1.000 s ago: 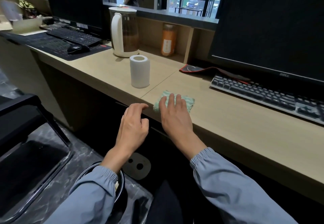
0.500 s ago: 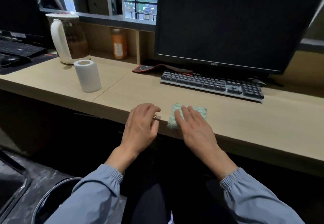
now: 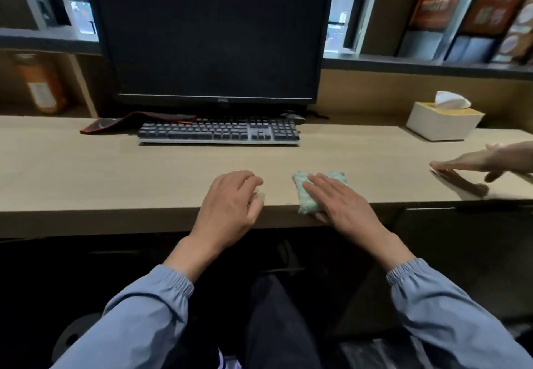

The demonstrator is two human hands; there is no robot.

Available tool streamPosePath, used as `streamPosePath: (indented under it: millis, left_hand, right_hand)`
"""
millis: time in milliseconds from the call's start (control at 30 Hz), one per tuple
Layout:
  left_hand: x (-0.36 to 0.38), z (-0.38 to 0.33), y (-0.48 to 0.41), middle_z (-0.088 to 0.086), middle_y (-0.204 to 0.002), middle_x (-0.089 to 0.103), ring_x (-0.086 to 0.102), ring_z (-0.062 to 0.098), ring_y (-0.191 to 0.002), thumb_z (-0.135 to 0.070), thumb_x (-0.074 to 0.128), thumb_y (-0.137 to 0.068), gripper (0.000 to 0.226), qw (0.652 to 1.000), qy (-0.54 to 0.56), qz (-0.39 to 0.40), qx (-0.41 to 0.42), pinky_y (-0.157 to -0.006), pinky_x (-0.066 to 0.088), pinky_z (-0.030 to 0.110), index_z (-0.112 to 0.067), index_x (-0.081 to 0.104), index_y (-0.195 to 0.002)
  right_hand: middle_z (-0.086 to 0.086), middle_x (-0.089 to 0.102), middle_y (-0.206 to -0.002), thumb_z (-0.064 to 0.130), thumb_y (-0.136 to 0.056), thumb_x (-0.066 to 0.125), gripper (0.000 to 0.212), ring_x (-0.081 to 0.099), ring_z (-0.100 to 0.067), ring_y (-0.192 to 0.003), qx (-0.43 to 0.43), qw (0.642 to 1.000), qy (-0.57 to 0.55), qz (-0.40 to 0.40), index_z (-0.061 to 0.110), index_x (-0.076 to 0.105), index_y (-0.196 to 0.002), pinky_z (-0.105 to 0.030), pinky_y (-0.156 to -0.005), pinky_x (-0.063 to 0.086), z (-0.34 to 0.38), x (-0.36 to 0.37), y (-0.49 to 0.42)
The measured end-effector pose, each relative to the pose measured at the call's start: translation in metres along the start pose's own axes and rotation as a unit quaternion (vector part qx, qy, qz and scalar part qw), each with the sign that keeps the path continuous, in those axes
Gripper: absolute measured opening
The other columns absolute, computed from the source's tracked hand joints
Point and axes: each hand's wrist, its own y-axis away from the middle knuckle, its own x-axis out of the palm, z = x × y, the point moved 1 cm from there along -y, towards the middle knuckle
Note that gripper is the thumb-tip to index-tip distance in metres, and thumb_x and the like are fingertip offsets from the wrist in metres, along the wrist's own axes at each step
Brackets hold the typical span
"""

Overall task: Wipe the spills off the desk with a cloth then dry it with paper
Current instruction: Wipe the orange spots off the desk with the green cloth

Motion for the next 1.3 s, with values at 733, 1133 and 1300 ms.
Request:
streamPosePath:
  millis: [733,1133,1300]
  left_hand:
    - [0.051,-0.048,-0.077,-0.002,-0.134,0.064,0.058,0.024,-0.118,-0.035,0.04,-0.105,0.04,0.989,-0.038,0.133,-0.055,-0.1,0.044,0.043,-0.019,0.066,-0.13]
    - [0.05,-0.015,-0.088,-0.006,-0.144,0.056,0.049,0.019,-0.132,-0.043,0.033,-0.109,0.043,0.976,-0.055,0.175,-0.118,-0.108,0.037,0.042,-0.028,0.06,-0.139]
    - [0.055,-0.009,-0.085,-0.011,-0.141,0.056,0.048,0.015,-0.13,-0.043,0.03,-0.109,0.043,0.977,-0.051,0.163,-0.126,-0.106,0.032,0.04,-0.031,0.06,-0.137]
  right_hand:
    - [0.014,0.008,-0.169,0.044,-0.11,0.014,0.053,-0.004,-0.004,-0.154,0.19,0.969,-0.114,0.109,0.032,0.014,-0.162,-0.035,-0.126,-0.002,-0.111,-0.016,0.055]
    - [0.006,-0.011,-0.17,0.042,-0.11,0.012,0.056,-0.013,-0.018,-0.156,0.212,0.931,-0.112,0.275,0.03,-0.006,-0.162,-0.052,-0.124,-0.006,-0.154,0.001,-0.061]
    - [0.006,-0.009,-0.17,0.043,-0.11,0.013,0.057,-0.009,-0.019,-0.156,0.231,0.926,-0.103,0.279,0.031,-0.003,-0.163,-0.054,-0.124,-0.003,-0.173,0.021,-0.11]
